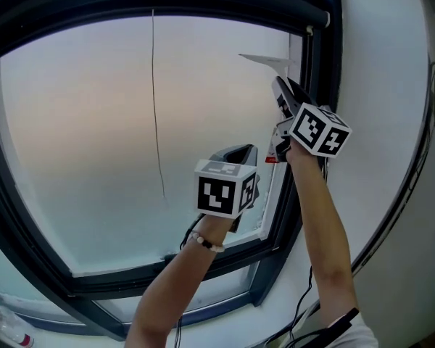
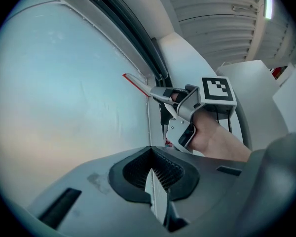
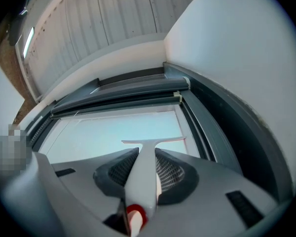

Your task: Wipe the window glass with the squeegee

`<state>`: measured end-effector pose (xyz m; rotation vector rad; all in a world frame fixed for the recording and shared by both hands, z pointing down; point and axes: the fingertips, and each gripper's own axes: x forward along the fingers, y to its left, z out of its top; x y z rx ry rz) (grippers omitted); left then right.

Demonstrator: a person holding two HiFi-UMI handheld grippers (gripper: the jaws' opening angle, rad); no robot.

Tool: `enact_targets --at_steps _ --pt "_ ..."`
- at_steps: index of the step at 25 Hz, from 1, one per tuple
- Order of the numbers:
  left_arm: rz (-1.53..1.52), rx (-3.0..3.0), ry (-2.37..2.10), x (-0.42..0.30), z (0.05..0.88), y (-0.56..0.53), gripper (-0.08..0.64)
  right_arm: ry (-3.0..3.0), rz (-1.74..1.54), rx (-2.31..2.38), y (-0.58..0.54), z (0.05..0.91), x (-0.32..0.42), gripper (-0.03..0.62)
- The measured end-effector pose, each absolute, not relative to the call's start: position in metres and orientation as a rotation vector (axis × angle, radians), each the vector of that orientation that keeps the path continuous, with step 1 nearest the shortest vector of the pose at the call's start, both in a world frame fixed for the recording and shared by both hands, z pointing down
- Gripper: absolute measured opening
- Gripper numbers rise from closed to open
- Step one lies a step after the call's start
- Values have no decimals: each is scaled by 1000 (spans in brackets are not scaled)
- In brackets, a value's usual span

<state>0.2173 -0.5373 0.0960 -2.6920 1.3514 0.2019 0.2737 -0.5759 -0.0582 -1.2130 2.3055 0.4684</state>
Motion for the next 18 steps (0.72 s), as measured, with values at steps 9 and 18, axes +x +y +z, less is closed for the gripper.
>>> enact_targets --at_steps 9,18 --pt "144 -2821 1404 222 195 -535 0 2373 416 -1273 -573 54 278 92" --pt "114 -2914 1447 228 264 -537 0 2409 335 -1312 -573 151 278 92"
